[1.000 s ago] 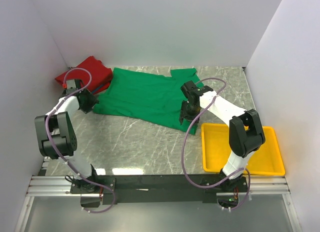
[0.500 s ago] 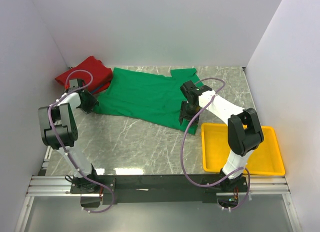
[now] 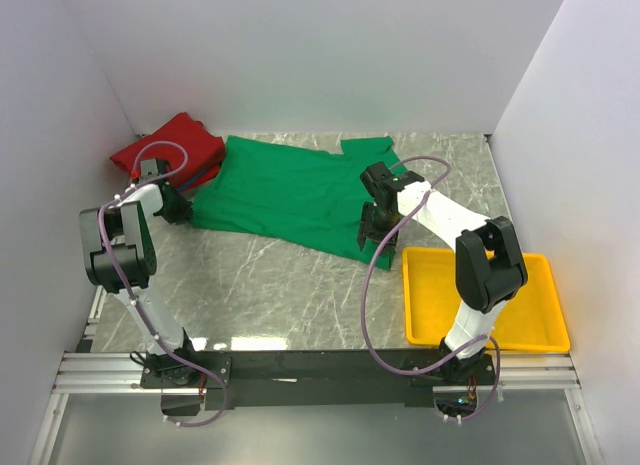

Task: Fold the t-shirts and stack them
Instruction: Fold the tshirt

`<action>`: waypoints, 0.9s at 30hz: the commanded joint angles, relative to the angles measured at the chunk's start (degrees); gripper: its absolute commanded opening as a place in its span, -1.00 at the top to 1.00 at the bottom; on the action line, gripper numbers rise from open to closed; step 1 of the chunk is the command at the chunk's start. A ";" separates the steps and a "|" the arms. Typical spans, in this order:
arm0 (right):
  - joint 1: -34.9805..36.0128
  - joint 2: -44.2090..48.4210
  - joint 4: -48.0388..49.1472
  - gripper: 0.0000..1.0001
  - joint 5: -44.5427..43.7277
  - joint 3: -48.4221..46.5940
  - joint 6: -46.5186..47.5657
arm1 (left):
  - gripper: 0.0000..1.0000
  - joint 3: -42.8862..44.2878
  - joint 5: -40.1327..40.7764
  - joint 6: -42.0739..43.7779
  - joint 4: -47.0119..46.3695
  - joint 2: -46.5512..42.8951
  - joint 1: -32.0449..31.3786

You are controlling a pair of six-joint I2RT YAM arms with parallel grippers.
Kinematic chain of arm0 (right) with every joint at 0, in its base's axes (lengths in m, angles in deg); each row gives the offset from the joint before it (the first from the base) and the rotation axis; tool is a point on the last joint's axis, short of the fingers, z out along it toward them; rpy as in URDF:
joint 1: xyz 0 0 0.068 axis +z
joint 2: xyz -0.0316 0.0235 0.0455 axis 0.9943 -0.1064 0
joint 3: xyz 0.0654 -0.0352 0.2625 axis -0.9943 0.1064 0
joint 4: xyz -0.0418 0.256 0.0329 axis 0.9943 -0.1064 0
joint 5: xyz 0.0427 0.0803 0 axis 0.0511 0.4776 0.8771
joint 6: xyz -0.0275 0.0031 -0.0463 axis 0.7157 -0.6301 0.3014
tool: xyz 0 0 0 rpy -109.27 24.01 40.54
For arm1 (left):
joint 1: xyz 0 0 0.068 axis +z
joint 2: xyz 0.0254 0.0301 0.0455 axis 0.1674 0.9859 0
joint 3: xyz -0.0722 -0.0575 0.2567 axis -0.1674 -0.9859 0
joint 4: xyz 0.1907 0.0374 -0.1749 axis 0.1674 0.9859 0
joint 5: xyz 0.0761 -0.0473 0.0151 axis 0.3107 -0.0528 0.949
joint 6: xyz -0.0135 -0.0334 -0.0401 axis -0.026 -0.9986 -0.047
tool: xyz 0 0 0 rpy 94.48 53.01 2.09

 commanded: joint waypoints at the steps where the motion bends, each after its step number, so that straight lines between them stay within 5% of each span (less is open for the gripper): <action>1: 0.31 1.23 0.43 -0.11 -0.39 -0.55 -0.93 | 0.64 0.73 0.54 1.29 0.04 2.47 -0.12; 4: 0.31 1.85 0.43 -0.11 -0.39 0.16 -1.19 | 0.99 0.47 -0.69 1.55 -0.14 3.00 -0.12; 27: 0.39 6.69 3.77 -0.09 -2.32 10.88 -2.86 | 0.99 -0.24 -1.39 4.28 0.74 -1.57 7.26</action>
